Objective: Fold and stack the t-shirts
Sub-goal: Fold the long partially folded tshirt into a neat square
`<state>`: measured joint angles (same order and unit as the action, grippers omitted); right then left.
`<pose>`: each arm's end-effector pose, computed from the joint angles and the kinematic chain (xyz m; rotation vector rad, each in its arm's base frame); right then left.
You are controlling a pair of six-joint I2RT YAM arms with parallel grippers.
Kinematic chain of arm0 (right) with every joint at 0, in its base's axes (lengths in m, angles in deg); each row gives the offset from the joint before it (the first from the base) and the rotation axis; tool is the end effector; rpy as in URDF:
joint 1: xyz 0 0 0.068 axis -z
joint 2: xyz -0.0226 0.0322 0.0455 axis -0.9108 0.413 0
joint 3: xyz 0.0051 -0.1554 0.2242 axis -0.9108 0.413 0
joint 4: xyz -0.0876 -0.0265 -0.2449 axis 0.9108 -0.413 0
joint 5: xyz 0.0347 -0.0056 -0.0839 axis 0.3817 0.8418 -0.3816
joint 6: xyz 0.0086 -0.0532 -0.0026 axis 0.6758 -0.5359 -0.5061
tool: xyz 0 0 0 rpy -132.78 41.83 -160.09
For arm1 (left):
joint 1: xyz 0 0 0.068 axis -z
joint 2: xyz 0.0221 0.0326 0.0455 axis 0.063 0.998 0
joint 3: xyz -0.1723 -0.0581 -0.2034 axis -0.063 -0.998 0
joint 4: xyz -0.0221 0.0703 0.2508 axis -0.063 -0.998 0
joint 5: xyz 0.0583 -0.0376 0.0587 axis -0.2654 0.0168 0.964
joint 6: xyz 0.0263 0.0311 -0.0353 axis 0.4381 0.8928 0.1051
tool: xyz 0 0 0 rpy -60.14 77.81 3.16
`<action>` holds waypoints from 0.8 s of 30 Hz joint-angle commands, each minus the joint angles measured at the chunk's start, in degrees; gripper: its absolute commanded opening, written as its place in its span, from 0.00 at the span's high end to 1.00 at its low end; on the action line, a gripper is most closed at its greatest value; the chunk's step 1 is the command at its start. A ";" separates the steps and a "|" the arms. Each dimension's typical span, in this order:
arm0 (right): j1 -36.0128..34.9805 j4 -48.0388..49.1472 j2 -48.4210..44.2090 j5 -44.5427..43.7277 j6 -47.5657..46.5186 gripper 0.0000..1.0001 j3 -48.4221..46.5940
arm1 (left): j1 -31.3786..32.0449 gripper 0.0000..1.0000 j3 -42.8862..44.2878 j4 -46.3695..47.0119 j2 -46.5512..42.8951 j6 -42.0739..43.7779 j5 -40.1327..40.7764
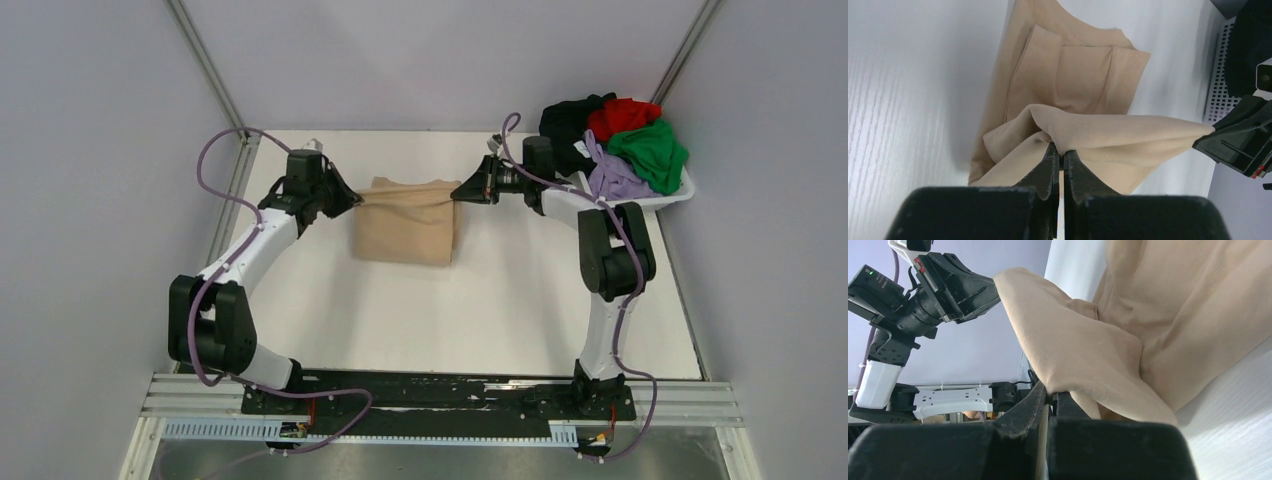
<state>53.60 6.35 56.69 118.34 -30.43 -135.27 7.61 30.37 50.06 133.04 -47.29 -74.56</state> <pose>0.4235 0.1221 0.2036 -0.1015 2.2104 1.6981 0.3166 -0.0677 0.2801 -0.5671 2.2277 -0.6656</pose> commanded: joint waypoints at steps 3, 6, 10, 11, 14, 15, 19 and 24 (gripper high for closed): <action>2.72 2.10 5.64 0.48 0.01 1.00 -7.45 | -2.79 1.00 6.98 5.20 7.35 0.48 1.98; 3.59 0.49 9.49 -0.60 -1.35 1.00 -11.61 | -3.07 1.00 10.42 5.98 12.46 0.12 1.95; 4.19 -0.13 14.32 -0.58 -2.25 1.00 -17.34 | -3.64 1.00 14.40 7.50 18.33 -0.24 2.34; 4.19 -0.60 15.48 -0.81 -2.49 1.00 -18.94 | -3.83 1.00 16.02 7.61 20.57 -0.30 2.44; 4.14 -1.50 19.88 -1.85 -2.09 1.00 -23.56 | -4.17 1.00 19.71 7.42 25.47 -0.73 3.23; 4.10 -1.56 21.59 -1.91 -1.73 1.00 -25.63 | -4.32 1.00 21.55 7.27 28.13 -0.85 3.45; 4.38 -1.89 28.52 -2.90 -0.20 0.86 -33.36 | -4.92 0.88 28.71 6.35 36.24 -1.60 1.72; 5.16 -7.10 33.91 -4.35 0.01 0.50 -44.81 | -5.13 0.17 38.90 1.95 43.15 -0.15 0.59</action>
<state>57.12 2.46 88.67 115.60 -30.03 -171.88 3.68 61.82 54.28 173.54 -48.26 -74.93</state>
